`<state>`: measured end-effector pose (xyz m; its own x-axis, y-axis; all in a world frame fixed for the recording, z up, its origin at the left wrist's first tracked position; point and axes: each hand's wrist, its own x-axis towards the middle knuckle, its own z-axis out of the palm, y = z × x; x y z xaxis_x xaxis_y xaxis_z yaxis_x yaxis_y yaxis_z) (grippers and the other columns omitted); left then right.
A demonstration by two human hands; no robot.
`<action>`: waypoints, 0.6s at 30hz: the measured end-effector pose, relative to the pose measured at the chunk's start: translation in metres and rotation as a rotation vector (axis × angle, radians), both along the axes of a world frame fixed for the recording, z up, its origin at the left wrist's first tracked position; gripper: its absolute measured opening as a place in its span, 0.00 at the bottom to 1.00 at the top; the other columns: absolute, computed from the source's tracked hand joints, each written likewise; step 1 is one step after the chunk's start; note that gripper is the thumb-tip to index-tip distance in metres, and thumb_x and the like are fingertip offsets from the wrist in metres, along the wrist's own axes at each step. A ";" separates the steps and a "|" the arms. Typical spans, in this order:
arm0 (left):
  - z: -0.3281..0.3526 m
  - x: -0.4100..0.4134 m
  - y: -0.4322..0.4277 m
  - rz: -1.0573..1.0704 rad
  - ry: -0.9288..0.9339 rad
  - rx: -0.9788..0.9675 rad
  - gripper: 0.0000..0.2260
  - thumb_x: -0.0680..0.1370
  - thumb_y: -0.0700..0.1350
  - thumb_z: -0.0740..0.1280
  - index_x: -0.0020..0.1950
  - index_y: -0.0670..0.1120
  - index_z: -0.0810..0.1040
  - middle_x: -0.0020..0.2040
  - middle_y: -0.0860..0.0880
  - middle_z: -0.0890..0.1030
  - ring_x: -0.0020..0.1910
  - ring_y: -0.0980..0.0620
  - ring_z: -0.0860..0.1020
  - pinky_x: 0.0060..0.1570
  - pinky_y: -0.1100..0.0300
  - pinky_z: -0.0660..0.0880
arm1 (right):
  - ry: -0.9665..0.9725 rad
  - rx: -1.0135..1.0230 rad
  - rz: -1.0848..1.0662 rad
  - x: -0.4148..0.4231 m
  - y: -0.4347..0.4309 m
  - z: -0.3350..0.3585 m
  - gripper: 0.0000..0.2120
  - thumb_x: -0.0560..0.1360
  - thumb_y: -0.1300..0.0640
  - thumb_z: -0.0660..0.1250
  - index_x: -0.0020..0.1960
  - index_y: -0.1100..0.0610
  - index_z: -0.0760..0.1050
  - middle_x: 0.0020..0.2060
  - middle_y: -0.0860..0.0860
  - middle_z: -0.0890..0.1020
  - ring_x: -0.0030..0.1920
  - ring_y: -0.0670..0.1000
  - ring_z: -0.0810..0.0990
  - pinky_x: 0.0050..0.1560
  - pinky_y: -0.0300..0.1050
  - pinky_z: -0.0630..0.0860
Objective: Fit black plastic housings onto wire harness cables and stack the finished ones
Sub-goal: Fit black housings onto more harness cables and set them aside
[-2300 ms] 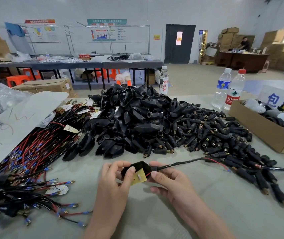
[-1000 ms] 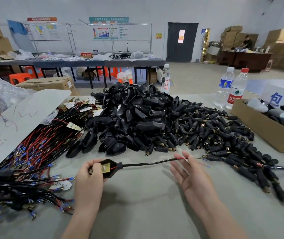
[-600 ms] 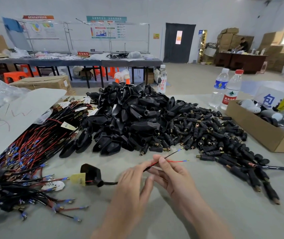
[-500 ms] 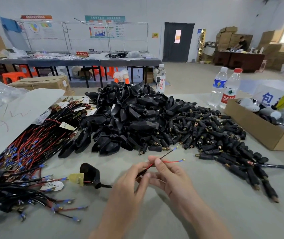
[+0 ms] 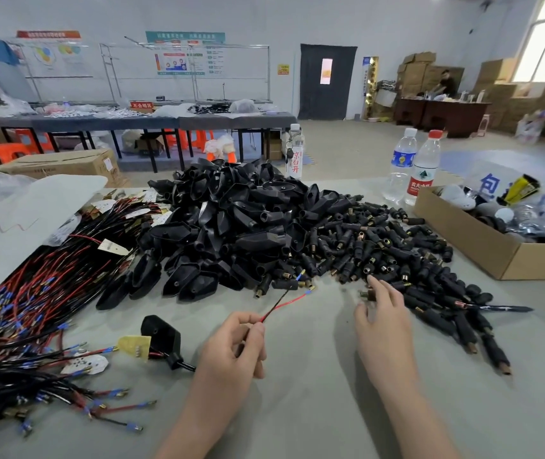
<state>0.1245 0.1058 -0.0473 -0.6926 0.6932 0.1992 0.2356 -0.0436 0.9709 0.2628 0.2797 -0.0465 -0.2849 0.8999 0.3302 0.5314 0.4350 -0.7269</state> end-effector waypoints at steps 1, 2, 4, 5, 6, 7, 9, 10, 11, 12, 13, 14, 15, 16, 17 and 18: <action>0.000 0.000 0.000 0.002 -0.003 0.006 0.11 0.82 0.41 0.63 0.47 0.56 0.79 0.34 0.48 0.80 0.30 0.49 0.79 0.32 0.61 0.75 | -0.108 -0.008 -0.009 0.002 0.004 -0.002 0.24 0.81 0.59 0.60 0.77 0.54 0.64 0.75 0.52 0.66 0.74 0.56 0.64 0.74 0.52 0.62; 0.000 -0.001 0.001 0.008 -0.004 0.010 0.11 0.82 0.40 0.63 0.49 0.56 0.79 0.36 0.48 0.82 0.32 0.48 0.81 0.34 0.61 0.76 | -0.225 -0.015 -0.018 0.004 0.008 -0.003 0.25 0.82 0.59 0.58 0.78 0.54 0.62 0.77 0.53 0.64 0.76 0.56 0.61 0.76 0.52 0.60; 0.000 -0.001 0.001 0.021 -0.017 0.024 0.11 0.82 0.37 0.62 0.51 0.52 0.79 0.41 0.48 0.84 0.37 0.49 0.82 0.36 0.60 0.76 | -0.402 -0.010 -0.033 0.009 0.017 -0.002 0.25 0.83 0.58 0.56 0.79 0.52 0.59 0.77 0.52 0.63 0.77 0.57 0.58 0.77 0.53 0.58; 0.000 -0.002 0.001 0.026 -0.024 0.032 0.11 0.82 0.36 0.62 0.51 0.51 0.79 0.42 0.49 0.84 0.37 0.50 0.82 0.36 0.60 0.76 | -0.442 0.009 -0.043 0.012 0.021 -0.001 0.24 0.83 0.57 0.55 0.79 0.52 0.60 0.76 0.52 0.64 0.75 0.58 0.60 0.75 0.53 0.60; 0.000 -0.002 0.001 0.030 -0.027 0.038 0.11 0.81 0.36 0.63 0.51 0.51 0.79 0.41 0.49 0.84 0.36 0.52 0.80 0.36 0.59 0.75 | -0.465 0.039 -0.054 0.015 0.024 0.000 0.23 0.83 0.56 0.56 0.78 0.51 0.62 0.74 0.52 0.67 0.73 0.58 0.63 0.72 0.54 0.63; 0.000 -0.002 0.000 0.029 -0.025 0.042 0.11 0.81 0.36 0.63 0.50 0.53 0.79 0.40 0.50 0.83 0.34 0.52 0.78 0.35 0.59 0.73 | -0.486 0.068 -0.068 0.016 0.026 0.001 0.21 0.83 0.55 0.57 0.76 0.51 0.64 0.70 0.53 0.68 0.69 0.59 0.65 0.68 0.54 0.65; 0.001 -0.002 -0.001 0.011 -0.012 0.041 0.10 0.80 0.40 0.66 0.48 0.56 0.80 0.37 0.52 0.81 0.31 0.55 0.73 0.34 0.61 0.70 | -0.521 0.101 -0.103 0.017 0.028 0.001 0.19 0.83 0.51 0.60 0.73 0.52 0.68 0.64 0.54 0.70 0.63 0.58 0.68 0.63 0.53 0.68; 0.002 -0.001 -0.002 0.001 0.001 0.037 0.09 0.80 0.42 0.67 0.47 0.57 0.80 0.35 0.53 0.80 0.30 0.56 0.71 0.33 0.64 0.69 | -0.524 0.103 -0.120 0.017 0.029 0.001 0.18 0.82 0.50 0.61 0.71 0.52 0.70 0.61 0.54 0.70 0.61 0.58 0.68 0.61 0.53 0.68; 0.003 0.000 -0.002 -0.008 0.014 0.033 0.09 0.80 0.43 0.67 0.46 0.57 0.80 0.34 0.55 0.79 0.30 0.58 0.71 0.32 0.67 0.68 | -0.522 0.108 -0.137 0.017 0.029 0.000 0.17 0.82 0.49 0.61 0.70 0.52 0.71 0.59 0.54 0.70 0.60 0.57 0.68 0.60 0.52 0.68; 0.004 0.001 -0.003 -0.014 0.023 0.029 0.09 0.80 0.43 0.68 0.45 0.57 0.80 0.32 0.55 0.78 0.29 0.59 0.70 0.31 0.69 0.67 | -0.524 0.127 -0.150 0.017 0.029 -0.001 0.16 0.82 0.49 0.62 0.68 0.52 0.72 0.58 0.54 0.70 0.59 0.57 0.68 0.59 0.53 0.68; 0.005 0.002 -0.003 -0.018 0.026 0.024 0.08 0.80 0.43 0.68 0.45 0.57 0.79 0.32 0.55 0.77 0.28 0.59 0.70 0.30 0.69 0.67 | -0.518 0.159 -0.150 0.017 0.029 -0.001 0.15 0.81 0.49 0.63 0.66 0.53 0.73 0.57 0.54 0.71 0.58 0.57 0.69 0.57 0.52 0.68; 0.006 0.002 -0.004 -0.020 0.022 0.023 0.08 0.80 0.43 0.67 0.44 0.56 0.79 0.31 0.55 0.76 0.28 0.58 0.69 0.30 0.68 0.67 | -0.481 0.177 -0.132 0.015 0.027 -0.001 0.14 0.81 0.49 0.65 0.63 0.53 0.74 0.56 0.54 0.72 0.56 0.56 0.70 0.55 0.51 0.68; 0.008 0.003 -0.004 -0.019 0.008 0.027 0.08 0.80 0.42 0.67 0.44 0.54 0.79 0.31 0.54 0.77 0.28 0.57 0.69 0.30 0.66 0.67 | -0.371 0.157 -0.092 0.013 0.025 -0.001 0.12 0.80 0.50 0.65 0.60 0.53 0.75 0.54 0.53 0.73 0.53 0.54 0.71 0.52 0.48 0.68; 0.009 0.003 -0.005 -0.020 -0.015 0.036 0.08 0.81 0.41 0.67 0.44 0.52 0.78 0.32 0.52 0.77 0.28 0.55 0.70 0.30 0.65 0.68 | -0.187 0.057 -0.034 0.008 0.021 0.002 0.08 0.80 0.50 0.66 0.56 0.53 0.75 0.52 0.51 0.75 0.50 0.51 0.74 0.48 0.44 0.69; 0.010 0.003 -0.005 -0.024 -0.034 0.045 0.06 0.81 0.39 0.66 0.46 0.49 0.78 0.32 0.51 0.78 0.28 0.53 0.70 0.29 0.65 0.68 | 0.052 -0.123 0.032 0.003 0.016 0.005 0.06 0.80 0.51 0.66 0.53 0.53 0.75 0.50 0.50 0.78 0.46 0.49 0.77 0.45 0.41 0.71; 0.012 0.004 -0.005 -0.033 -0.045 0.051 0.04 0.81 0.38 0.65 0.47 0.45 0.76 0.33 0.49 0.79 0.28 0.52 0.71 0.29 0.65 0.69 | 0.302 -0.333 0.103 -0.004 0.009 0.007 0.06 0.80 0.52 0.67 0.51 0.54 0.76 0.47 0.50 0.81 0.43 0.48 0.80 0.42 0.40 0.73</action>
<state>0.1283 0.1007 -0.0357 -0.6788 0.7054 0.2039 0.1890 -0.1005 0.9768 0.2590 0.2888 -0.0394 -0.3141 0.9431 0.1094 0.2408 0.1906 -0.9517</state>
